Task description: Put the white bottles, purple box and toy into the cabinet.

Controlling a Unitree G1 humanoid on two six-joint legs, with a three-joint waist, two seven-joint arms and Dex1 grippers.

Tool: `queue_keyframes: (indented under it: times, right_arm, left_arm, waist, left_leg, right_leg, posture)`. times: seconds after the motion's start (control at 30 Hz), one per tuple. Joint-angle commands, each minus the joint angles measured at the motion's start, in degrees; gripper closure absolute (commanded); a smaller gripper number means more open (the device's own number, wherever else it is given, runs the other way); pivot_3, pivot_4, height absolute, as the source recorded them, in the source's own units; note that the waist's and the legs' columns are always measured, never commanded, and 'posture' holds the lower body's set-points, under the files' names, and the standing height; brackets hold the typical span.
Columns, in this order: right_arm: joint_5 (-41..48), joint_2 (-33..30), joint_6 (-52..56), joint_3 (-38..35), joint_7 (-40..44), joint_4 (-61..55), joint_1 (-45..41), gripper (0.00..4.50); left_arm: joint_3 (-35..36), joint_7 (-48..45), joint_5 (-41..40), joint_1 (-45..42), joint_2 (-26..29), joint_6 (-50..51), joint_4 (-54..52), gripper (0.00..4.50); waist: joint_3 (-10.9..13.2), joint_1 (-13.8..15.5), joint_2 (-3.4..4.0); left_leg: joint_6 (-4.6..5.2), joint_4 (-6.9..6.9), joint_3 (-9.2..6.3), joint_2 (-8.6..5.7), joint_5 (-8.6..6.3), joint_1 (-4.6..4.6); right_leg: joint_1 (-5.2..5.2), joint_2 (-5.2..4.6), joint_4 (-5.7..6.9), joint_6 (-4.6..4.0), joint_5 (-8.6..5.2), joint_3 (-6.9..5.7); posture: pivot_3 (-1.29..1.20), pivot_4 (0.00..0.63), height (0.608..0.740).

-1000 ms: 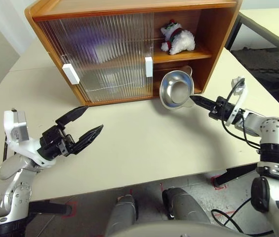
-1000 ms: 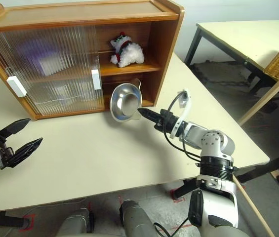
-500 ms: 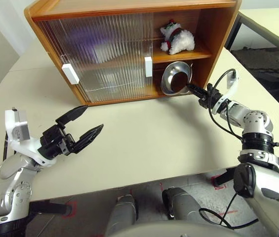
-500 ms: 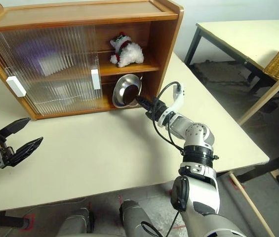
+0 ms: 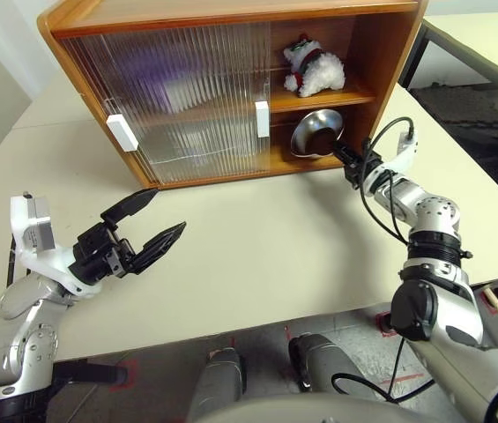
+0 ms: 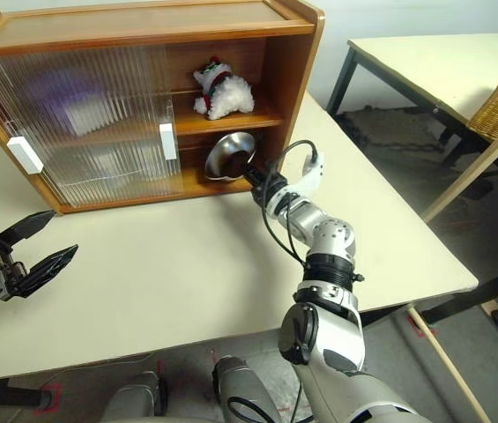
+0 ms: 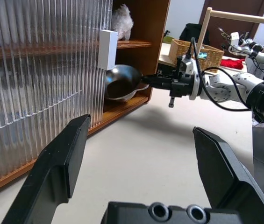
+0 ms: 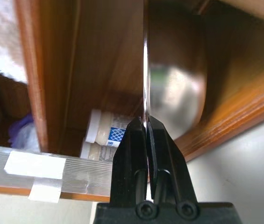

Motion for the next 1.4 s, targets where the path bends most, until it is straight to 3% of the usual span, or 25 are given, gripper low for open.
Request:
queue_keyframes:
  times: [0.03, 0.37, 0.97, 1.37, 1.4]
  right_arm:
    - [1.8, 1.2, -1.0, -0.4, -2.1, -1.4, -1.5, 4.44]
    - [-1.7, 2.4, -9.7, 2.5, -0.9, 2.0, -2.3, 4.44]
    - [-6.5, -0.3, -15.2, 5.1, 5.5, 14.6, -5.9, 4.44]
    - [-9.5, -3.3, -20.1, 6.3, 10.8, 16.0, -6.1, 0.09]
    - [-10.4, -4.4, -18.7, 7.7, 12.4, 14.8, -5.4, 0.04]
  left_arm:
    - [-0.2, -0.2, 0.4, 0.2, 0.1, -0.2, -0.1, 0.0]
    - [0.7, 0.0, 0.2, 0.0, 0.5, -0.5, -0.6, 0.0]
    - [1.4, 0.8, 0.0, 0.5, 0.8, -0.3, -2.0, 0.0]
    - [0.5, 1.2, 0.5, 0.3, 0.5, -0.4, -2.1, 0.0]
    - [0.5, 1.1, 0.5, 0.3, 0.5, -0.3, -2.1, 0.0]
  waist:
    - [0.0, 0.0, 0.0]
    - [0.0, 0.0, 0.01]
    - [0.0, 0.4, 0.03]
    - [0.0, 0.4, 0.02]
    - [0.0, 0.4, 0.03]
  left_leg:
    - [0.0, -0.01, 0.0, 0.0, 0.0, 0.0]
    - [-0.01, 0.0, 0.0, 0.01, -0.01, -0.09]
    - [-0.01, 0.05, 0.0, 0.05, 0.0, -0.1]
    - [0.0, 0.06, 0.0, 0.07, 0.0, -0.09]
    - [0.0, 0.07, 0.0, 0.07, 0.0, -0.09]
  right_leg:
    - [-0.01, 0.0, 0.0, -0.01, 0.01, 0.0]
    - [-0.06, 0.0, 0.0, -0.05, 0.0, -0.03]
    - [-0.08, 0.0, 0.03, -0.12, 0.08, -0.05]
    - [-0.05, 0.0, 0.03, -0.14, 0.12, -0.05]
    - [-0.05, 0.0, 0.02, -0.14, 0.12, -0.05]
  posture:
    - [-0.15, 0.077, 0.74]
    - [-0.13, 0.072, 0.74]
    - [-0.12, 0.073, 0.74]
    - [-0.13, 0.08, 0.74]
    - [-0.14, 0.08, 0.74]
